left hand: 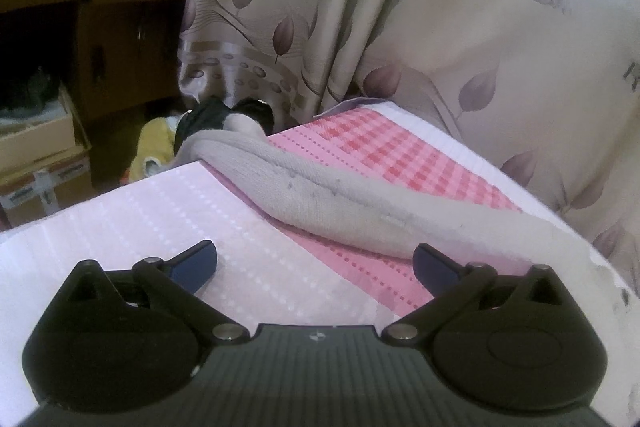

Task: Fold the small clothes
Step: 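Grasp the other sleeve cuff with the right tool, then fold the held sleeve across the sweater body with the right tool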

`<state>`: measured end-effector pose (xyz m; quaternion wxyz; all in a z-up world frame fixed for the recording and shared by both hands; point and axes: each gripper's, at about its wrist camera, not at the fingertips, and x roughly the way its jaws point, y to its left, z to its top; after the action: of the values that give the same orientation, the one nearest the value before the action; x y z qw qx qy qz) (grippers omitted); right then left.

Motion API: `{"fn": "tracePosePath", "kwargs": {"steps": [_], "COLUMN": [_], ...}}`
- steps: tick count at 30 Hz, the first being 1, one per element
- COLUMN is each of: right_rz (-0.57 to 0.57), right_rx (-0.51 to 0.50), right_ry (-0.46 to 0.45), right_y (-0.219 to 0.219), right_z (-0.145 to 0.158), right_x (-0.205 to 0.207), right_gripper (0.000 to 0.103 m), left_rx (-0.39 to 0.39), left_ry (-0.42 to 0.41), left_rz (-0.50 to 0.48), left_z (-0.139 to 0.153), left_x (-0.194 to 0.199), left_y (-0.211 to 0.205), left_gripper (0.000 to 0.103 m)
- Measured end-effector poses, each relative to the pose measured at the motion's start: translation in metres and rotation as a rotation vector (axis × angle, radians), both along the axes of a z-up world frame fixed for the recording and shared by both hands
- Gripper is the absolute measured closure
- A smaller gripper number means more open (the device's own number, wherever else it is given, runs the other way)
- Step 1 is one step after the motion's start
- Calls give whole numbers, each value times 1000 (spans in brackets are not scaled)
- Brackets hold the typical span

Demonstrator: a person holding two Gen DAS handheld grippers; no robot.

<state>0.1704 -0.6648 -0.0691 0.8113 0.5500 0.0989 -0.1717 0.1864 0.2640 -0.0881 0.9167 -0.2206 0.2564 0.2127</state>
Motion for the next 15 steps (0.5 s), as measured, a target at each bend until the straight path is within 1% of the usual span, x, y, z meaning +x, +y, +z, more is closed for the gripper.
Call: {"fn": "tracePosePath", "kwargs": {"steps": [1,2,3,4,5,7,8,10,13,15], "right_rz": [-1,-10,-23,-36,-43,-66,-70,-56,-35,-33], "right_rx": [4,-7,-14,-6,27,80,77,27,23,2], "right_ry": [49,73,90,103,106,93,67,82,80,82], "right_y": [-1,-2,-3,-6,-10,-17,-19,-22,-21,-17], "right_z": [-8,-16,-23,-33,-46,-67,-71,-70,-72,-69], "right_x": [-2,-6,-11,-16,-19,-21,-21,-11,4,11], "right_gripper": [55,26,20,19,19,20,21,21,22,22], "left_rx": [-8,-12,-10,-7,-1,6,8,12,29,39], "left_ry": [-8,-11,-9,-6,-2,5,6,10,26,36], "left_rz": [1,2,2,2,1,1,1,2,3,4], "left_z": [0,0,0,0,0,0,0,0,0,0], "left_x": [-1,-1,-1,-1,-1,-1,-1,0,3,4], "left_y": [1,2,1,1,1,0,0,-1,-3,-5], "left_gripper": [0,0,0,0,0,0,0,0,0,0]}}
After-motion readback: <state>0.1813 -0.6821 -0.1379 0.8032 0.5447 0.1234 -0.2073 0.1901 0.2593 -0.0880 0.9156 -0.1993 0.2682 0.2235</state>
